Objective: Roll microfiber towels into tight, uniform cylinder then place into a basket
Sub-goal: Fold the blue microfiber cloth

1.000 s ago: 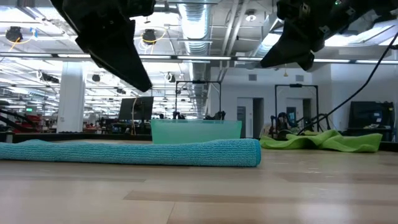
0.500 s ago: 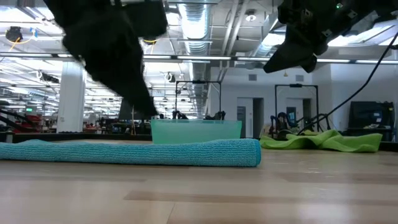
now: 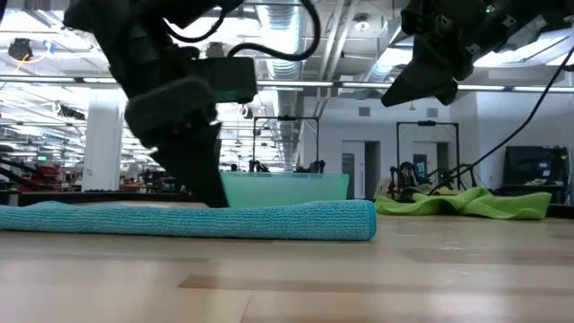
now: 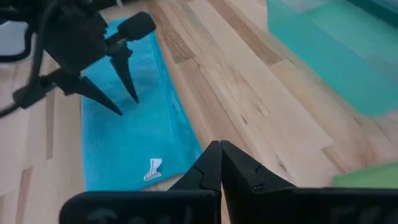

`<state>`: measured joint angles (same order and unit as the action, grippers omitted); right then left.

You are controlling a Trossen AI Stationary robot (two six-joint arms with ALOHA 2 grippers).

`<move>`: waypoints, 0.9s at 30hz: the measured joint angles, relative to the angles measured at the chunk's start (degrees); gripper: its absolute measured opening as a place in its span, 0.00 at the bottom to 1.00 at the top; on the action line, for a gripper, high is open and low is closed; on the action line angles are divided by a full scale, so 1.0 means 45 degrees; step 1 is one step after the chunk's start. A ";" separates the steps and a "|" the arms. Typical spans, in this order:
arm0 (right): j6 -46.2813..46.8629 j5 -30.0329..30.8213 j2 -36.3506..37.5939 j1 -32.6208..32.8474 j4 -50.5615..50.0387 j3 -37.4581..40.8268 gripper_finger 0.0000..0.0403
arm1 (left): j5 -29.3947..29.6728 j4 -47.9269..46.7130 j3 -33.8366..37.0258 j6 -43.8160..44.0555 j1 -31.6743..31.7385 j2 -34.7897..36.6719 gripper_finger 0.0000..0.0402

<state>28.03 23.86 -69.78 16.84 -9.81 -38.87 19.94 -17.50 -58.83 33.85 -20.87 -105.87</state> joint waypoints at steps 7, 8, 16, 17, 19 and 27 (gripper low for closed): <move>0.0200 0.0001 -0.0285 0.0510 -0.0261 0.0009 0.07 | -0.0008 0.0394 -0.0015 0.0089 0.0584 -0.0478 0.32; 0.0200 0.0005 -0.0484 0.0588 -0.0115 -0.0029 0.07 | 0.0034 0.0567 -0.0022 0.0216 0.0693 -0.0555 0.32; 0.0438 -0.0078 -0.1890 0.1025 -0.0193 0.0015 0.07 | 0.0419 0.1771 0.0015 0.0812 0.1531 -0.0767 0.32; 0.0438 -0.0077 -0.2075 0.1034 -0.0186 0.0011 0.07 | 0.0441 0.1831 0.0016 0.0904 0.1628 -0.0770 0.32; 0.0438 -0.0175 -0.2443 0.1026 -0.0203 0.0009 0.07 | 0.0732 0.1831 0.0026 0.1040 0.1780 -0.0779 0.32; 0.0439 -0.1344 -0.2914 0.0645 -0.0100 -0.0177 0.07 | 0.1524 0.2355 0.0034 0.0327 0.2116 -0.0784 0.32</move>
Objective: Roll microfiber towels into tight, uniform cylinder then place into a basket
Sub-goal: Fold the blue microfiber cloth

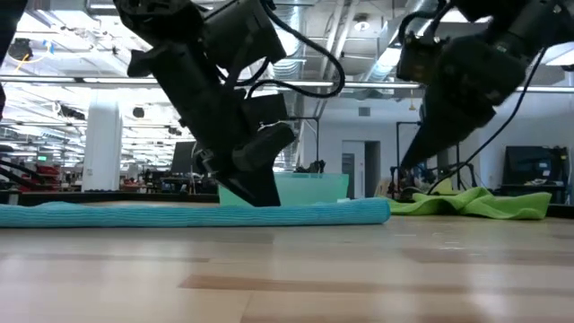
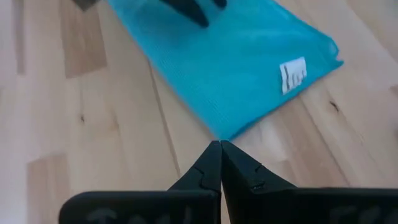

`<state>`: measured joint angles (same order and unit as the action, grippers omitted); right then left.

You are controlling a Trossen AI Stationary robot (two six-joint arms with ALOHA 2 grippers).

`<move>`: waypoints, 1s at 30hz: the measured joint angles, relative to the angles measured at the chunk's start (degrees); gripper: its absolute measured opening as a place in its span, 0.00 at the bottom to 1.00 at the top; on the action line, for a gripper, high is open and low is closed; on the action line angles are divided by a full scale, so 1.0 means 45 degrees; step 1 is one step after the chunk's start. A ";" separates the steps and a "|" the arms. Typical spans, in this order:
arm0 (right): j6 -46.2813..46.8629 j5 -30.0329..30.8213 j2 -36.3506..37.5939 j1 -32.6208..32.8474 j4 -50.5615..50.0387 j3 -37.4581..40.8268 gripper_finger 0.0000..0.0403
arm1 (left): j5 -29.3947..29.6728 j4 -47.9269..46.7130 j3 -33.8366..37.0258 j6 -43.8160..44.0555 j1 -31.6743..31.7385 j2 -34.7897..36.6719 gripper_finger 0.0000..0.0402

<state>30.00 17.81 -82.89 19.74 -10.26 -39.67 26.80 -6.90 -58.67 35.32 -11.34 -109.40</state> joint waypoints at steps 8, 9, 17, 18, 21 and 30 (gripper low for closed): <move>-0.0333 0.0018 0.0010 0.0239 0.0023 -0.0616 0.07 | -0.0180 -0.0052 -0.0813 -0.0970 -0.0510 0.0188 0.32; -0.0336 0.0018 0.0010 0.0283 0.0011 -0.0619 0.07 | -0.0184 -0.0155 -0.0937 -0.1163 -0.0603 0.0246 0.32; -0.0335 0.0020 0.0010 0.0535 0.0855 -0.0630 0.07 | 0.1107 -0.2443 -0.2099 -0.1396 -0.1766 0.0787 0.32; -0.0336 0.0013 0.0010 0.0569 0.0987 -0.0639 0.07 | 0.1384 -0.2950 -0.2305 -0.1185 -0.1952 0.0899 0.32; -0.0353 0.0026 -0.0093 0.0618 0.1679 -0.0638 0.07 | 0.2670 -0.5048 -0.2722 0.0026 -0.2690 0.1523 0.32; -0.2287 0.0034 -0.2493 0.0278 0.5184 -0.0836 0.06 | 0.5678 -0.8740 -0.2837 0.3993 -0.5212 0.2822 0.32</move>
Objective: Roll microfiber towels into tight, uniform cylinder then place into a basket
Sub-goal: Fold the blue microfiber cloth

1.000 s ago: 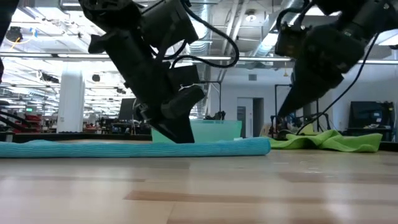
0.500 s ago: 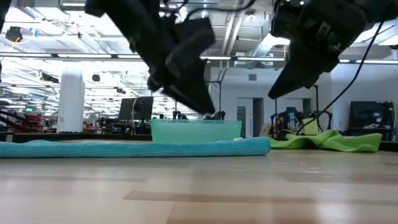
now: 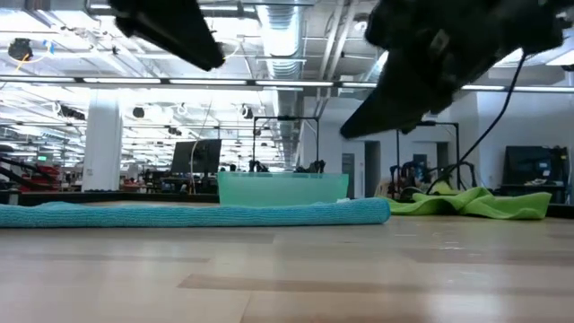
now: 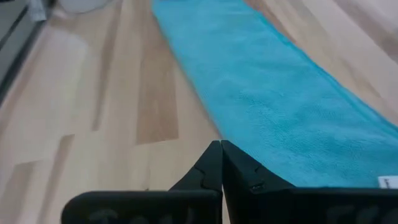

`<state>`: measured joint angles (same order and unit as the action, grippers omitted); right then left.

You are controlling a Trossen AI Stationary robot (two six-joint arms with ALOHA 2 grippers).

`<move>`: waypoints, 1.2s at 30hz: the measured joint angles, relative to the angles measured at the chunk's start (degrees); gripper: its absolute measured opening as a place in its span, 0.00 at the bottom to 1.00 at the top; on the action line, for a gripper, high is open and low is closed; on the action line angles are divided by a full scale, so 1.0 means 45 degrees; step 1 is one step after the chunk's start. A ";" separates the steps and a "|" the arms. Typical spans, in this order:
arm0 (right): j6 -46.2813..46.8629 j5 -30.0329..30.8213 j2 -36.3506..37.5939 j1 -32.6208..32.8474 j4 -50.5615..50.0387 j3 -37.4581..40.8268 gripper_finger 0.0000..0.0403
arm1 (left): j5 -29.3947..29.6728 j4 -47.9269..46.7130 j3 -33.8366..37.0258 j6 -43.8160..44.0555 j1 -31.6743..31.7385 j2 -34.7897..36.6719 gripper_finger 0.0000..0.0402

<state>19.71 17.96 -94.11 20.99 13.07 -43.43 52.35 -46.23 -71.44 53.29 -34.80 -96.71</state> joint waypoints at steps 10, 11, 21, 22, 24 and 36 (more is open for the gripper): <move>0.1277 -0.0591 -0.2475 -0.1268 -0.0963 -0.1355 0.06 | -0.1373 -0.0734 0.1163 0.2009 0.0128 -0.0162 0.32; 0.1287 -0.0867 -0.2639 -0.1418 -0.1286 -0.1465 0.06 | -0.1605 -0.0725 0.1316 0.2031 0.0266 -0.0197 0.32; 0.2053 -0.2037 -0.2227 -0.2033 -0.4834 -0.1849 0.05 | -0.4090 0.2878 0.3110 0.0132 0.1894 -0.0860 0.32; 0.2053 -0.2037 -0.2064 -0.2035 -0.5386 -0.1839 0.05 | -0.4168 0.3216 0.3226 0.0123 0.2010 -0.0860 0.32; 0.2042 -0.1970 -0.1794 -0.2030 -0.6176 -0.1804 0.05 | -0.4220 0.3504 0.3407 0.0118 0.2160 -0.0856 0.32; 0.1924 -0.1459 -0.0882 -0.1901 -0.7342 -0.1755 0.05 | -0.6762 0.5634 0.4377 0.0237 0.2072 -0.0846 0.32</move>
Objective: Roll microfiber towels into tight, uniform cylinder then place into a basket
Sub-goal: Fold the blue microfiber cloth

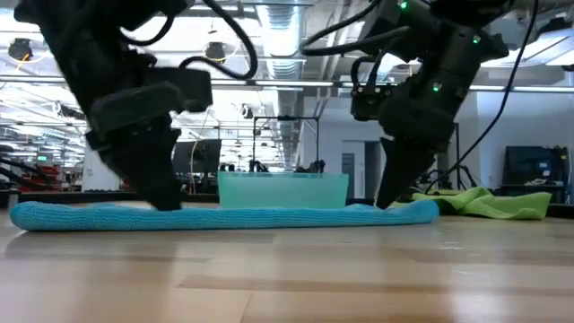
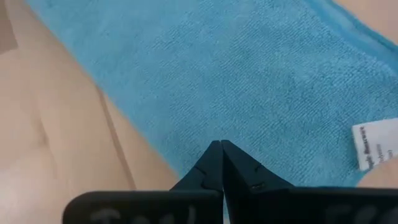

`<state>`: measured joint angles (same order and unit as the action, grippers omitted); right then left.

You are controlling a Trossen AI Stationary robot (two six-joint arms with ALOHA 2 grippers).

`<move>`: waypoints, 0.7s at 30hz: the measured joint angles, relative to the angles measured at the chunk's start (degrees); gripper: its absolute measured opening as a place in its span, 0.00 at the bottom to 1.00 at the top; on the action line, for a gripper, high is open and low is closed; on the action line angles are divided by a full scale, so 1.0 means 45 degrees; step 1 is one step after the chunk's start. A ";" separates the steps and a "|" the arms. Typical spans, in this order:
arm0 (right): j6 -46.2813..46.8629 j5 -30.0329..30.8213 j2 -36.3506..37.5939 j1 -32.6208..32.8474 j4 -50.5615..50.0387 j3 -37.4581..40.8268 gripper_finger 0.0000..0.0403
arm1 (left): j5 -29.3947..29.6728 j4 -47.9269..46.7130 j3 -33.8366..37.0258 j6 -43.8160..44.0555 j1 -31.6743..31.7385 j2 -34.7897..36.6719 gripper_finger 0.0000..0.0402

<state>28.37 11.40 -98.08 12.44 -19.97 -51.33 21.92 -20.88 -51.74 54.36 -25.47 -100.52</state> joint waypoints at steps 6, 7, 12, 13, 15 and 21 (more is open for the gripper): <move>0.0637 0.0062 -0.0012 0.0122 -0.0980 0.0000 0.06 | -0.0616 0.0691 0.0300 0.0528 0.0019 0.0035 0.32; 0.0685 0.0102 -0.0083 0.0050 -0.0971 -0.0003 0.06 | -0.0644 0.0769 0.0303 0.0568 0.0019 0.0035 0.32; 0.0697 0.0323 -0.0418 -0.0510 -0.0663 -0.0024 0.05 | -0.2264 0.1995 0.0310 0.0439 -0.0185 0.0025 0.32; 0.0698 0.0508 -0.0471 -0.0622 -0.0644 -0.0024 0.05 | -0.2521 0.2265 0.0315 0.0429 -0.0273 0.0011 0.32; 0.0699 0.0837 -0.0592 -0.0819 -0.0507 -0.0010 0.04 | -0.2726 0.2704 0.0334 0.0420 -0.0473 -0.0011 0.32; -0.0300 0.1116 -0.0943 -0.1060 0.0666 -0.0029 0.06 | -0.2932 0.3639 0.0335 -0.1025 -0.0727 -0.0018 0.32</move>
<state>27.02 16.42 -102.33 7.67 -16.97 -51.46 8.73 -4.50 -50.23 49.75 -28.74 -100.60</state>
